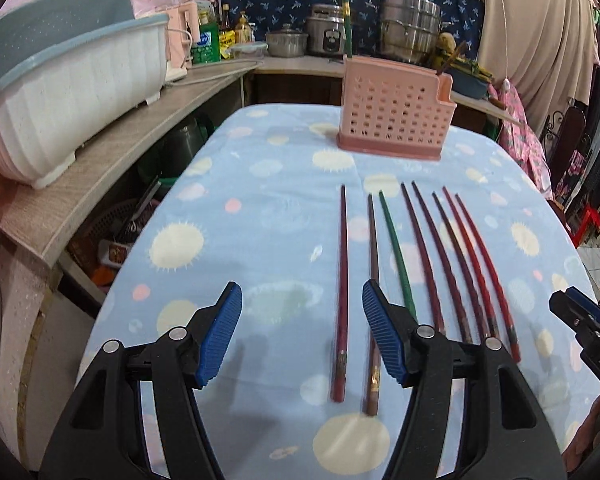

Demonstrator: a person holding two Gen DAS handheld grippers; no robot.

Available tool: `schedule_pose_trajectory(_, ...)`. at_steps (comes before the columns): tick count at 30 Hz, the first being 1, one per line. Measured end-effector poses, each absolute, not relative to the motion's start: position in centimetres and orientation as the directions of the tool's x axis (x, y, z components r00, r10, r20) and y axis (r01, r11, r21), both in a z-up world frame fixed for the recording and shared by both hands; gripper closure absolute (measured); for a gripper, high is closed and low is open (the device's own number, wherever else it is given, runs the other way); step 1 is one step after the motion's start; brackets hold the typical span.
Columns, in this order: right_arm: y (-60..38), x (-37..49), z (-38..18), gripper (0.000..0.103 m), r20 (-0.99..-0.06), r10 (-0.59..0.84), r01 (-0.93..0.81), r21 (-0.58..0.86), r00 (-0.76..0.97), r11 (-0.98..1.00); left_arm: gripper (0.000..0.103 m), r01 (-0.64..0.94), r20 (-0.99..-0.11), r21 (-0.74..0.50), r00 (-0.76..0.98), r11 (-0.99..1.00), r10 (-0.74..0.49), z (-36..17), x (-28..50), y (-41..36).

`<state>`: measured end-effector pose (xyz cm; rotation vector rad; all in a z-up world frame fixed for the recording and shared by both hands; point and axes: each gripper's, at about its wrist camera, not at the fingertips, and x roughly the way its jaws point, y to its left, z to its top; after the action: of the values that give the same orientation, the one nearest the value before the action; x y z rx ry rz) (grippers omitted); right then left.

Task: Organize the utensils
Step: 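Move both open tools back down to the remaining chopsticks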

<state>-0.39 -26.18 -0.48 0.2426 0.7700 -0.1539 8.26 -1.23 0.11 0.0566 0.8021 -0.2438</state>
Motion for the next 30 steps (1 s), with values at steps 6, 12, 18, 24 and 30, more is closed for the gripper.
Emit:
schedule_pose_trajectory(6,-25.3,-0.4,-1.9,0.064,-0.729,-0.056,0.225,0.137,0.682,0.965,0.043,0.247,-0.749,-0.028,0.636,0.969,-0.184,-1.7,7.7,-1.5)
schedule_pose_trajectory(12,-24.6,-0.2,-3.1,0.065,-0.749,-0.046,0.214,0.129,0.661,0.968,0.043,0.247,-0.767,-0.033,0.615,0.968,-0.183,-2.7,7.5,-1.6)
schedule_pose_trajectory(18,-24.7,0.0,-3.8,0.069,-0.762,-0.047,0.219,0.126,0.646,0.967,0.043,0.256,-0.777,-0.029,0.602,0.966,-0.183,-3.3,7.3,-1.9)
schedule_pose_trajectory(24,-24.7,0.1,-4.2,0.069,-0.769,-0.051,0.223,0.121,0.637,0.967,0.044,0.261,-0.786,-0.025,0.591,0.965,-0.18,-3.9,7.4,-2.2)
schedule_pose_trajectory(30,-24.8,0.1,-4.6,0.072,-0.776,-0.05,0.226,0.122,0.629,0.966,0.044,0.264,-0.799,-0.013,0.577,0.964,-0.169,-4.8,7.4,-2.4)
